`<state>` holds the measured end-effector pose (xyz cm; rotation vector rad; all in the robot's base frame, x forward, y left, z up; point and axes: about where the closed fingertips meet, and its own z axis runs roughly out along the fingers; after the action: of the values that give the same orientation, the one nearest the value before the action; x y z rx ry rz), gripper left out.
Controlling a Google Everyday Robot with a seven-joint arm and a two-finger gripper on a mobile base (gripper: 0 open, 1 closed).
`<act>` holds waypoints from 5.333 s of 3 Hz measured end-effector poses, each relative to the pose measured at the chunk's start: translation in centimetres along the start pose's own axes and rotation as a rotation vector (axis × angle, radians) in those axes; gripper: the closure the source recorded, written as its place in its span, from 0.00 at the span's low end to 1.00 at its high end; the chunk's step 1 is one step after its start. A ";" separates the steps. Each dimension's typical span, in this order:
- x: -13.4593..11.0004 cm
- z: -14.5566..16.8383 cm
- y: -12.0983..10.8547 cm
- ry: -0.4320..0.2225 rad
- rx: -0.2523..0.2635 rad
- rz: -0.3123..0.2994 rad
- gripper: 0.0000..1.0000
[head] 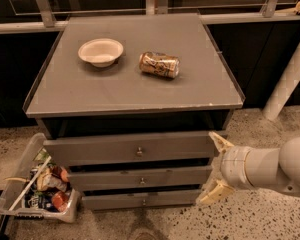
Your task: Open middle drawer
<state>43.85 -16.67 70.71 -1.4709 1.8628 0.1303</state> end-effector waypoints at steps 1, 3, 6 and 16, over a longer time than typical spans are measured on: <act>0.2 1.2 0.6 -0.023 -0.018 -0.036 0.00; 2.6 5.9 2.9 -0.123 -0.109 -0.138 0.00; 7.6 12.0 5.2 -0.174 -0.183 -0.161 0.00; 15.3 27.5 0.7 -0.241 -0.191 -0.041 0.18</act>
Offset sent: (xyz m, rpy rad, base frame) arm 0.0015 0.0216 -0.0746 0.0498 -0.0376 0.2424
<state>55.59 -14.79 41.55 -1.5454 1.6607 0.4562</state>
